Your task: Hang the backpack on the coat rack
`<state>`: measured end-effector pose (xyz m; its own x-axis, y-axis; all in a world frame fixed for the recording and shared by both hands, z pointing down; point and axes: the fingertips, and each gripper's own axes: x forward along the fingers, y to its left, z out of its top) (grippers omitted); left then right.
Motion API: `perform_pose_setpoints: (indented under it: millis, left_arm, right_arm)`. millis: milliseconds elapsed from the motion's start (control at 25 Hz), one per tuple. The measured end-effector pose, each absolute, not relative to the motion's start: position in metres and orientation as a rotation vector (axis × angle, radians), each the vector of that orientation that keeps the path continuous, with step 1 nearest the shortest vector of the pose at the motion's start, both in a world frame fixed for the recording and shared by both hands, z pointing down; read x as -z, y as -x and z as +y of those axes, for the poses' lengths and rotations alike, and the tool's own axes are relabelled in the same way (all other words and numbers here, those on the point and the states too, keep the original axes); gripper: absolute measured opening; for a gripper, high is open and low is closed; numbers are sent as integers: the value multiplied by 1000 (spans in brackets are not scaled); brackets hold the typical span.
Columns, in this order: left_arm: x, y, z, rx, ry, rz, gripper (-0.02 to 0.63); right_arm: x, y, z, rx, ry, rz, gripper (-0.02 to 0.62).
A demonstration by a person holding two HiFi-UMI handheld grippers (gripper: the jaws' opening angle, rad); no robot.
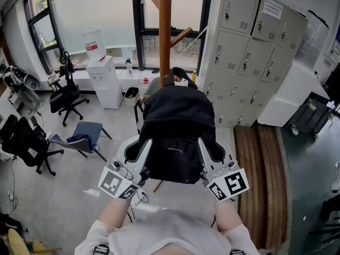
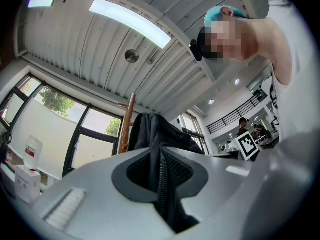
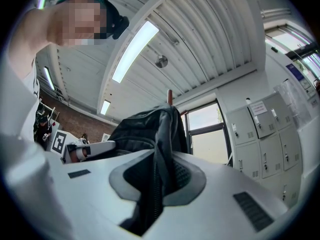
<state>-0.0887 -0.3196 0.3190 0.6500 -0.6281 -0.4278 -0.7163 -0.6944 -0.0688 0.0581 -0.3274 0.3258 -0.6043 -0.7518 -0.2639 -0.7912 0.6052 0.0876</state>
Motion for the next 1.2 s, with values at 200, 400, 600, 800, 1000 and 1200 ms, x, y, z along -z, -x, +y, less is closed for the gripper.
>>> perform_pose_setpoints:
  millis: [200, 400, 600, 800, 1000, 1200]
  left_arm:
    - [-328, 88, -331, -538, 2669, 1105, 46]
    - [-340, 88, -337, -524, 2697, 1124, 46]
    - [-354, 88, -341, -504, 2720, 1148, 46]
    - [-368, 90, -347, -486, 2745, 1195, 46]
    - [-377, 93, -353, -465, 2751, 1239, 48]
    - [-391, 95, -359, -417, 2780, 1277, 49]
  right_arm:
    - [-335, -58, -339, -256, 1297, 2644, 52]
    - [-347, -58, -346, -220, 1315, 2657, 53]
    - [-362, -59, -351, -174, 1332, 2672, 54]
    - [-374, -56, -357, -135, 1344, 2699, 54]
    - [-387, -54, -366, -96, 1353, 2706, 54]
    - [-401, -52, -371, -34, 1365, 2744, 54]
